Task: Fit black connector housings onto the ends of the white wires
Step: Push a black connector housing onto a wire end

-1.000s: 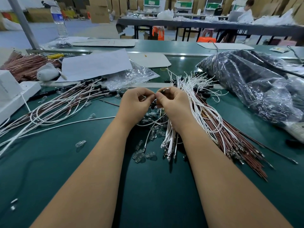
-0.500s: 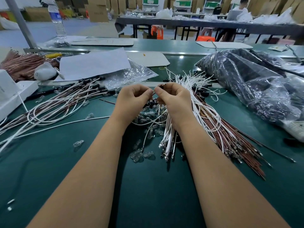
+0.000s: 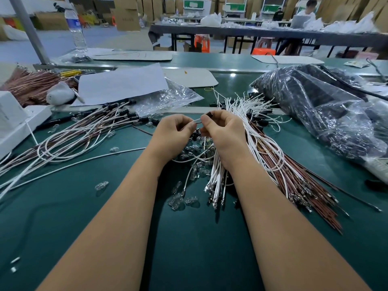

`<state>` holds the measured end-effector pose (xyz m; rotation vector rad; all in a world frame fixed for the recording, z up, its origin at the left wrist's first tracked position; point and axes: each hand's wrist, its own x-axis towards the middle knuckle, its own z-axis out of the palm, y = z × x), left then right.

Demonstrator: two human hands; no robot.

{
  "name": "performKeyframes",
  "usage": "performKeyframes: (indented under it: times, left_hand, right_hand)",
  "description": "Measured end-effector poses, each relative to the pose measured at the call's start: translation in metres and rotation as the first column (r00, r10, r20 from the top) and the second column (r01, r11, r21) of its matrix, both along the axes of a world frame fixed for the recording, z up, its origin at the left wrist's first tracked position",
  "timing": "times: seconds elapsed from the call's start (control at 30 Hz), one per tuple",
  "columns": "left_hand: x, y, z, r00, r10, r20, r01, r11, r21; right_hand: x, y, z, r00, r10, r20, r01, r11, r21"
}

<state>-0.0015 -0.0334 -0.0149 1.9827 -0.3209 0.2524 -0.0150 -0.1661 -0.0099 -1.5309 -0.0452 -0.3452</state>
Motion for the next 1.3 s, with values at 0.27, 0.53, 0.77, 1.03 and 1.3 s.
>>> performKeyframes:
  times: [0.27, 0.53, 0.77, 1.03, 1.3]
  left_hand:
    - [-0.0003, -0.0047, -0.0005, 0.997, -0.044, -0.064, 0.040, 0.997, -0.073]
    - [-0.0009, -0.0045, 0.0003, 1.000, -0.013, -0.025, 0.011, 0.997, -0.081]
    - [-0.0029, -0.0076, -0.0008, 0.996, -0.069, -0.064, 0.060, 0.990, -0.130]
    - [-0.0030, -0.0065, -0.0001, 0.999, -0.026, -0.033, 0.025, 0.998, -0.057]
    - [-0.0028, -0.0095, -0.0017, 1.000, -0.006, -0.005, 0.005, 0.999, -0.054]
  right_hand:
    - [0.0003, 0.0001, -0.0016, 1.000, -0.011, 0.027, 0.010, 1.000, 0.026]
    - [0.0044, 0.0000, -0.0049, 0.999, -0.033, 0.022, 0.034, 0.996, -0.083]
    - [0.0044, 0.0011, -0.0061, 0.999, -0.035, 0.011, 0.036, 0.998, -0.045]
    - [0.0026, 0.0014, -0.0044, 1.000, -0.003, 0.005, 0.004, 0.994, -0.108]
    - [0.0049, 0.0031, -0.0059, 1.000, -0.010, -0.015, 0.007, 0.986, -0.169]
